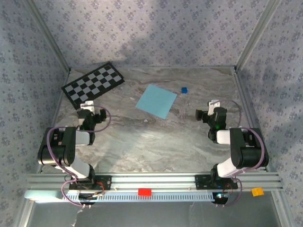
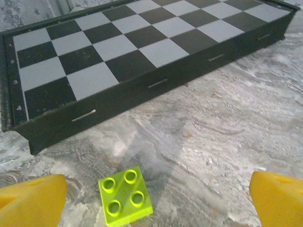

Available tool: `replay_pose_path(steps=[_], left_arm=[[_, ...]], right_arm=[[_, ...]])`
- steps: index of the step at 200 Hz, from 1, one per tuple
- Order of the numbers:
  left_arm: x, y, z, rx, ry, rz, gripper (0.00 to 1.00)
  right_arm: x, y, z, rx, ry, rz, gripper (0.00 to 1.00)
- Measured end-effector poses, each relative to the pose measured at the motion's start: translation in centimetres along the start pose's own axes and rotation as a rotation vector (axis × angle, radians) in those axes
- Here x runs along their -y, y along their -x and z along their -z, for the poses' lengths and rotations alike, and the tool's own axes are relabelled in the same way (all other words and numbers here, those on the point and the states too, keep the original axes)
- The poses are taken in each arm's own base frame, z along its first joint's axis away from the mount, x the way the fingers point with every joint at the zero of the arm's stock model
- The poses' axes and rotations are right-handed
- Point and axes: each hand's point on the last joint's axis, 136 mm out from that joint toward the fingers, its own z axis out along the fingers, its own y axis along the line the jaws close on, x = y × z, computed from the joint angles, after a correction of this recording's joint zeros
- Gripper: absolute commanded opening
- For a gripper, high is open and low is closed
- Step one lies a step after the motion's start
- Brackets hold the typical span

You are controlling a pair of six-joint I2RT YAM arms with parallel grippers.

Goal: Fold a paper plane with a square sheet of paper (pick it up from the middle)
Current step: Move the square sheet of paper to the center of the table.

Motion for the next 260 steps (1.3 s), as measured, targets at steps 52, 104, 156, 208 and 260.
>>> replay_pose_path(steps=[52, 104, 156, 208, 260], left_arm=[[-0.2, 3.4, 2.5, 0.054, -0.001, 0.017, 1.00], [-0.4, 11.4, 5.4, 0.090, -0.006, 0.206, 1.00], [0.3, 9.2, 7.2, -0.128, -0.067, 0.438, 1.00], [5.2, 5.5, 9.1, -0.375, -0.289, 0.514, 1.00], [7.5, 4.1, 10.4, -0.464, -0.372, 0.513, 1.00]], right_arm=[[-1.7, 4.2, 1.3, 0.002, 0.043, 0.042, 1.00], [-5.9, 12.5, 1.6, -0.080, 0.195, -0.148, 1.00], [-12.7, 10.3, -0.8, -0.371, 0.391, -0.346, 1.00], [-20.8, 9.6, -1.9, -0.532, 0.490, -0.376, 1.00], [-25.4, 8.4, -5.4, -0.628, 0.500, -0.407, 1.00]])
